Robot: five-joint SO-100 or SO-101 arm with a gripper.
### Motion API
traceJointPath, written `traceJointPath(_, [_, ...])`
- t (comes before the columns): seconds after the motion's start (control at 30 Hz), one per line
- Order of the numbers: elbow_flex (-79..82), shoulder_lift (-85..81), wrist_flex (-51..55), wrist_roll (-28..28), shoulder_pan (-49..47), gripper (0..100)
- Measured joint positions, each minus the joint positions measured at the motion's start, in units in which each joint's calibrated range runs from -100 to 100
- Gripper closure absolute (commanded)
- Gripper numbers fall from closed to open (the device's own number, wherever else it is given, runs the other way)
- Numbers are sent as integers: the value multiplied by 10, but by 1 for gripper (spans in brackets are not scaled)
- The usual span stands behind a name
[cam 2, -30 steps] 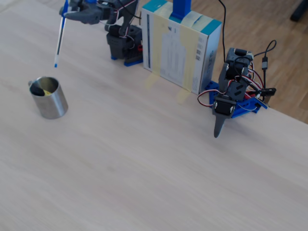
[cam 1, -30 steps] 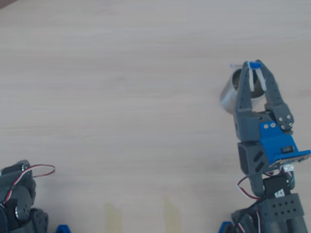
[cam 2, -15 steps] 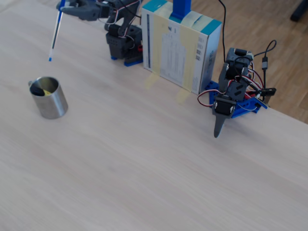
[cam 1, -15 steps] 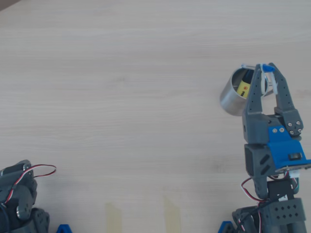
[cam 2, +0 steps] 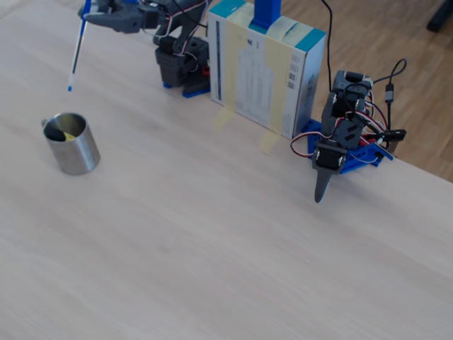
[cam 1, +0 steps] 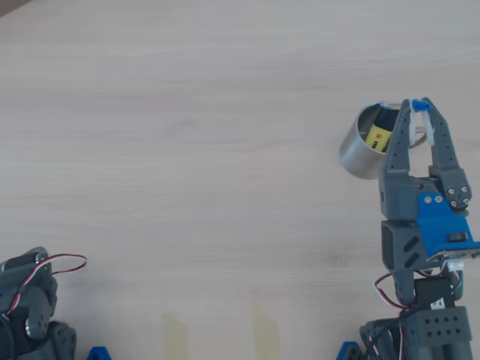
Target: Grab the blue pen and put it in the silver cup.
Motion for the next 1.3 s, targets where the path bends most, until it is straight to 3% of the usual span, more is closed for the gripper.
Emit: traceJointPath(1.3, [69,74,0,17,-8,98])
